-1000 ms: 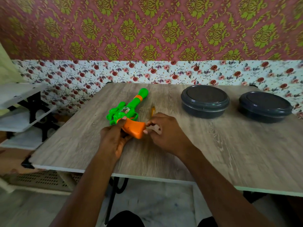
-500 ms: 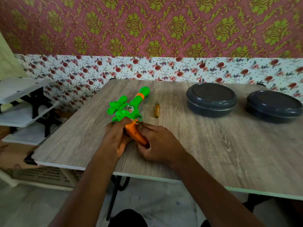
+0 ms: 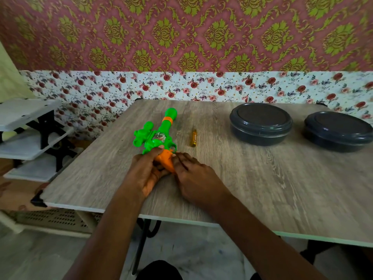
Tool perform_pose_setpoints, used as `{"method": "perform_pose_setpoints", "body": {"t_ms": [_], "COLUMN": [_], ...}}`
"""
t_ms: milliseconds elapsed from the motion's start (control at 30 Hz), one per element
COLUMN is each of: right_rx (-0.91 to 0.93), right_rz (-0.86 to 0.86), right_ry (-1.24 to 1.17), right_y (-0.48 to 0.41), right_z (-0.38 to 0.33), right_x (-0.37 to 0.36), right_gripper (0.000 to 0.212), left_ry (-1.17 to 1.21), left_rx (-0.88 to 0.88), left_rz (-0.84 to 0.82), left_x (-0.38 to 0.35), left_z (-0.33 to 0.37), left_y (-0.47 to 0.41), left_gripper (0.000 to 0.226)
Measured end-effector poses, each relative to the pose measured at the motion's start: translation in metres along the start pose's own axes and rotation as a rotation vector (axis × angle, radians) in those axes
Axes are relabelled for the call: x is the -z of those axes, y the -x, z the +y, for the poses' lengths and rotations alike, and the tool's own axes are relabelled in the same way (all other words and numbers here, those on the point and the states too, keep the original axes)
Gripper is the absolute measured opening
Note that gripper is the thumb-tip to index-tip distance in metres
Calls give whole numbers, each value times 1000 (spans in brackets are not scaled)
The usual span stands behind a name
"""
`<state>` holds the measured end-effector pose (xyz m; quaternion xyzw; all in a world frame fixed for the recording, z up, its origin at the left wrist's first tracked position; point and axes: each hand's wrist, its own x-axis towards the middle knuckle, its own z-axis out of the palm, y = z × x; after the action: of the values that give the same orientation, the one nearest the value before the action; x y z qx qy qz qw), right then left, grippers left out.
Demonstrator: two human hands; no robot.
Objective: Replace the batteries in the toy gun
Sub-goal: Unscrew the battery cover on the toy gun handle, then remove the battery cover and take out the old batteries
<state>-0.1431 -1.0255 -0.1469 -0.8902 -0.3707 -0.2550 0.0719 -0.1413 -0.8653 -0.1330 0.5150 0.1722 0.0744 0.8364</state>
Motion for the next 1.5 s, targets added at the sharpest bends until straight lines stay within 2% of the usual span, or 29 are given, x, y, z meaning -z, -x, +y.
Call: {"method": "perform_pose_setpoints", "body": {"t_ms": [167, 333, 433, 567, 700, 833, 933, 1067, 1233, 1300, 1500], "right_rx": [32, 35, -25, -136, -172, -190, -252, -356, -237, -250, -259], "right_rz": [49, 111, 136, 253, 310, 277, 272, 174, -21, -104, -182], "right_ry": [12, 19, -161, -486, -495, -383, -366, -393, -363, -357, -391], "right_y": [1, 1, -1, 1, 8, 32, 52, 72, 85, 87, 97], "right_z": [-3, 0, 3, 8, 20, 44, 61, 85, 98, 98, 95], "right_x": [-4, -1, -3, 8, 24, 37, 46, 52, 45, 43, 47], "right_gripper": [57, 49, 38, 31, 34, 43, 37, 22, 46, 53, 55], "left_ry": [-23, -26, -14, -1, 5, 31, 38, 26, 19, 19, 15], "left_rx": [-24, -22, -32, -32, -24, -9, -4, -17, -12, -6, -10], "left_rz": [-4, -6, -2, -3, -6, -5, -4, 2, 7, 10, 5], "left_x": [-2, -5, -6, -5, -3, -2, 0, -1, -3, -2, -1], "left_z": [0, 0, 1, 1, 0, -1, -1, -1, 0, -1, 0], "left_y": [2, 5, 5, 5, 3, 0, -2, -2, 0, 0, 1], "left_gripper": [13, 12, 11, 10, 15, 26, 29, 12, 10, 12, 10]}}
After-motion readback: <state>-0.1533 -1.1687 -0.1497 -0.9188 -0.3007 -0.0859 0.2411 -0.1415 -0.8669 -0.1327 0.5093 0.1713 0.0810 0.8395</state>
